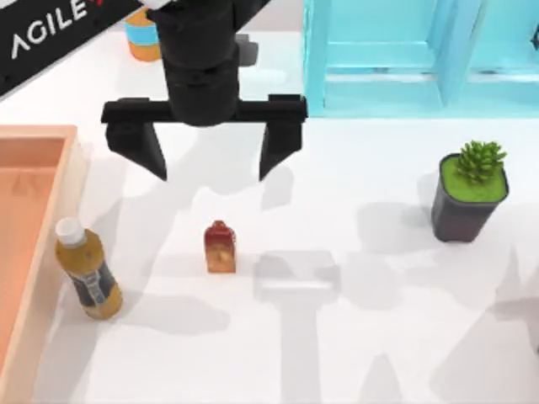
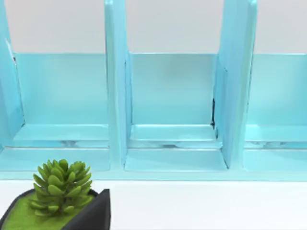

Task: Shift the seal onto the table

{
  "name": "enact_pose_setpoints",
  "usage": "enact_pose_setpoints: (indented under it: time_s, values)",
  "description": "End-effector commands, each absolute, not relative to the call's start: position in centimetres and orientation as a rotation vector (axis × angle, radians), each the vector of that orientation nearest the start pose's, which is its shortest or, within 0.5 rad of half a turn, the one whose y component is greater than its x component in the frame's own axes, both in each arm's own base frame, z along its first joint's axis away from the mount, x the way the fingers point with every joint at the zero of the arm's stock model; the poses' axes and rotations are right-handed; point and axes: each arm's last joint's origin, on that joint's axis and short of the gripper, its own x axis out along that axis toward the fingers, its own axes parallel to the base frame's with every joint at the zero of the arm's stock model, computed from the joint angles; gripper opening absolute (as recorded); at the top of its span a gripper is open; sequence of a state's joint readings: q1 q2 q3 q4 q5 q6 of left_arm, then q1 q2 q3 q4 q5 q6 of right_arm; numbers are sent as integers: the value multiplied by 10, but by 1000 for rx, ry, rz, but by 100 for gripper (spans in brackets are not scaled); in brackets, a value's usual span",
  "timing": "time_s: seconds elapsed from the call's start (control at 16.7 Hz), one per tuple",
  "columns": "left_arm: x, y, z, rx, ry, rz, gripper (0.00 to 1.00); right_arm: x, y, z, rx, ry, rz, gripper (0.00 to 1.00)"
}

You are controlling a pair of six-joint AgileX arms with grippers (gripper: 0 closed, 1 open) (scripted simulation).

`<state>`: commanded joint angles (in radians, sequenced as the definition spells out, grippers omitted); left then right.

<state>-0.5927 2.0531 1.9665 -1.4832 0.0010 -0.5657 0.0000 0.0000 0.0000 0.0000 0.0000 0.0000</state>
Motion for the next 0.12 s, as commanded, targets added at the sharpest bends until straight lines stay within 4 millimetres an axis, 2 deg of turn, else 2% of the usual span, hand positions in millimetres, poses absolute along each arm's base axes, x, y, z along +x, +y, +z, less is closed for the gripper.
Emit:
enact_pose_setpoints:
  time_s: [0.12]
  values:
    - [332, -217, 277, 14, 1568, -17, 100, 106, -1, 160, 0, 0, 0, 100]
